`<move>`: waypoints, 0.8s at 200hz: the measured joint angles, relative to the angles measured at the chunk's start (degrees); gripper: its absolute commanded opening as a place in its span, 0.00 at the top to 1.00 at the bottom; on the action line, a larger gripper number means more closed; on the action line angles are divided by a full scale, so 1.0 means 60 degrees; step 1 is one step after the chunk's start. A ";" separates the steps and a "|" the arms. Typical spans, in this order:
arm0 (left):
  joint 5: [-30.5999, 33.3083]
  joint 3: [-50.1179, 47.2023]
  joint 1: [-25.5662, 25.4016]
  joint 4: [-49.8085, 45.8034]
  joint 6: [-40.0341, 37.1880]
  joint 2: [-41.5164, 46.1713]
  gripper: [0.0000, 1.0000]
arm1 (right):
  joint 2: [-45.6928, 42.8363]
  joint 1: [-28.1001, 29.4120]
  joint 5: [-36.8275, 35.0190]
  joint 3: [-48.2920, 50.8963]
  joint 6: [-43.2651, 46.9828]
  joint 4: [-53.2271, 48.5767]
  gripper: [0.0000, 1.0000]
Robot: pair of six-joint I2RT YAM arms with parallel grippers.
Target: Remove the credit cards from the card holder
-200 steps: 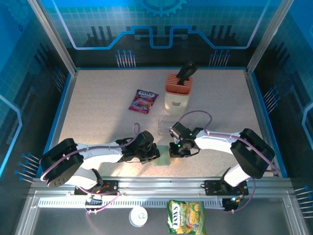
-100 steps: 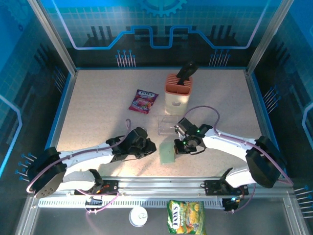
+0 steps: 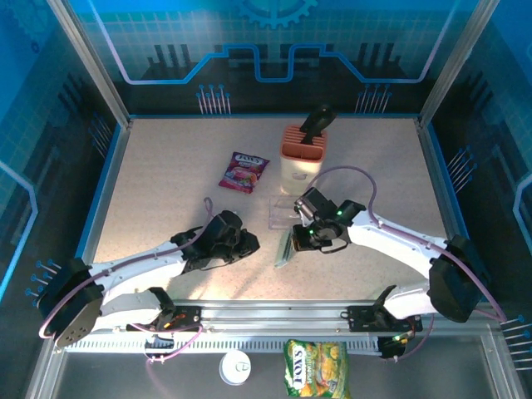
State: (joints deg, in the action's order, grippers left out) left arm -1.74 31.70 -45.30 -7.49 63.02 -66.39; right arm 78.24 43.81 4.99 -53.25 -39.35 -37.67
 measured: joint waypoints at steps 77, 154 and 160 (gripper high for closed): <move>-0.0033 0.0000 0.0095 0.0000 -0.0353 0.0000 0.83 | 0.1038 0.0841 0.0211 -0.1319 0.0761 -0.0018 0.96; -0.0291 0.0120 0.0095 0.0007 -0.0616 -0.0998 0.95 | 0.0769 0.0579 -0.0444 -0.1071 0.1045 -0.0656 0.96; -0.0324 0.0149 0.0095 0.0011 -0.0652 -0.1096 0.96 | 0.0721 0.0532 -0.0492 -0.0991 0.1060 -0.0688 0.96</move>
State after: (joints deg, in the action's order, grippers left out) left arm -3.68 32.60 -44.73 -7.42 59.11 -72.97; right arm 82.56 47.00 2.04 -59.20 -32.99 -41.80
